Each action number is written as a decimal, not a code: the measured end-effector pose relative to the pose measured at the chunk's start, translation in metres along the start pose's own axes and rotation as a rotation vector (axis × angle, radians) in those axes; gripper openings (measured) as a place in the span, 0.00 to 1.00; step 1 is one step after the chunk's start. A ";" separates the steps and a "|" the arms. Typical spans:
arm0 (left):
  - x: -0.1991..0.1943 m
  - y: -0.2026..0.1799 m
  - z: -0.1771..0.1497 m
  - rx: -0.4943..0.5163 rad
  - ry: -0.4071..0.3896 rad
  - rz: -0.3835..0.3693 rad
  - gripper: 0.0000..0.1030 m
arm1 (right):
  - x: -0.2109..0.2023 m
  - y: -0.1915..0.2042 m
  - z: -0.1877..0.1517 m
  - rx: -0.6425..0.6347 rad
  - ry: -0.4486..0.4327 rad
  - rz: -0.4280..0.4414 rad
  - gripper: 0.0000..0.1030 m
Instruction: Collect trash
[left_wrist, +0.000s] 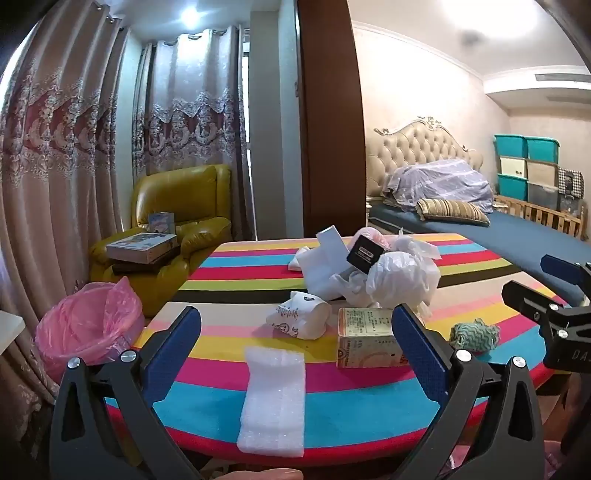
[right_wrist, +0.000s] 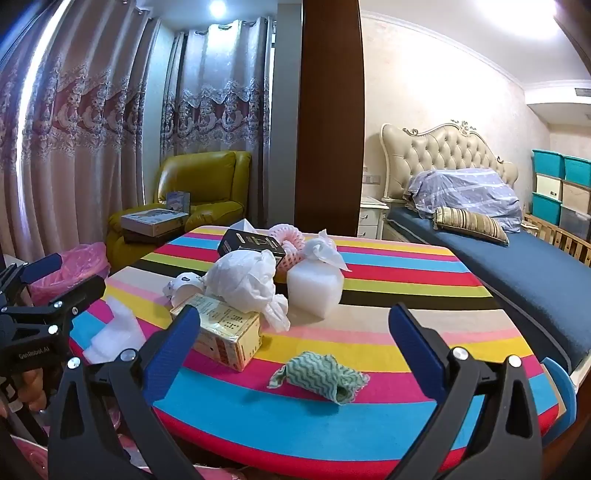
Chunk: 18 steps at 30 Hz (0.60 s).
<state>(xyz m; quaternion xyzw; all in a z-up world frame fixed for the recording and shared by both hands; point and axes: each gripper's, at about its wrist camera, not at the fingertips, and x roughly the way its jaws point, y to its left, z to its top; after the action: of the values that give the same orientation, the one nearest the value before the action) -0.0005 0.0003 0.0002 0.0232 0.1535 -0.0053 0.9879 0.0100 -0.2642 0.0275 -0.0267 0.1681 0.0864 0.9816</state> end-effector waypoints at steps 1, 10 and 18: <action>0.000 0.000 0.000 -0.005 -0.009 -0.003 0.94 | 0.001 0.002 0.000 -0.019 0.006 -0.005 0.96; 0.001 0.001 0.000 -0.010 -0.009 -0.001 0.94 | 0.000 0.006 -0.003 -0.008 -0.007 0.003 0.96; -0.002 0.003 -0.002 -0.006 -0.007 0.004 0.94 | 0.001 0.004 -0.002 0.003 0.004 0.006 0.96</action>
<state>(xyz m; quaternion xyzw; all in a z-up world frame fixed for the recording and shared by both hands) -0.0028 0.0038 -0.0013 0.0204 0.1500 -0.0030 0.9885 0.0096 -0.2607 0.0255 -0.0249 0.1704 0.0893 0.9810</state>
